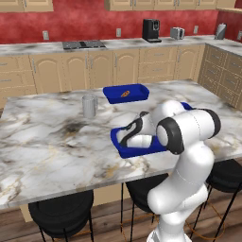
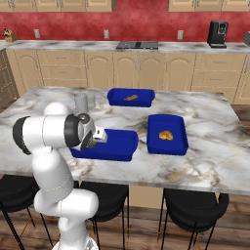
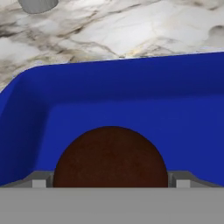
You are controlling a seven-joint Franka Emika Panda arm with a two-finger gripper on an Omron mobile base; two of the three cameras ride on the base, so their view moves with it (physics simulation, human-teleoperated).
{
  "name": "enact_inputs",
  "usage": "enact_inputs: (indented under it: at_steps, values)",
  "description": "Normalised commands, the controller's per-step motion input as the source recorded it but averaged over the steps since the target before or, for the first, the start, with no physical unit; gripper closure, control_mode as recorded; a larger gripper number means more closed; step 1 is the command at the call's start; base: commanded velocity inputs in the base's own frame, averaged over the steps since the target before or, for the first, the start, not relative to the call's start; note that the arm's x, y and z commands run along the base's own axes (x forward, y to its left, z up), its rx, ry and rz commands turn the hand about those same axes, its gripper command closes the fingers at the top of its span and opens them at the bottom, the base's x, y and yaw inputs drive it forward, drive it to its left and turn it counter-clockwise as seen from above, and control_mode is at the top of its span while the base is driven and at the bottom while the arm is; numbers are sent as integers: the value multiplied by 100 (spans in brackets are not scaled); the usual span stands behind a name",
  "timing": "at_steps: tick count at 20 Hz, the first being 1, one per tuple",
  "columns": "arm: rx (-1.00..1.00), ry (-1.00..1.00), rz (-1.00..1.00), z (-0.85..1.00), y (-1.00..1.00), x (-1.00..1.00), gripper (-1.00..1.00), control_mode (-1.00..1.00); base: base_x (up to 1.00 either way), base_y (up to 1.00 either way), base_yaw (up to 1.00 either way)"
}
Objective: Take the cupcake and cake from the fridge and place them on the empty tray on the dining counter.
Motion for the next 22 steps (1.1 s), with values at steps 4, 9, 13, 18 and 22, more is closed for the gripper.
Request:
enact_inputs:
  at_steps: [4, 9, 13, 18, 22]
  values:
    - [0, 0, 0, -33, 14, 13, 100, -100, 0, 0, 0]
    - [0, -3, 0, -20, 14, -12, -100, -100, 0, 0, 0]
    - [0, -6, 0, 4, 0, -23, -100, -100, 0, 0, 0]
    - [0, -23, 0, 42, 0, -23, -100, -100, 0, 0, 0]
    - [0, -13, 0, 35, -3, 0, -100, -100, 0, 0, 0]
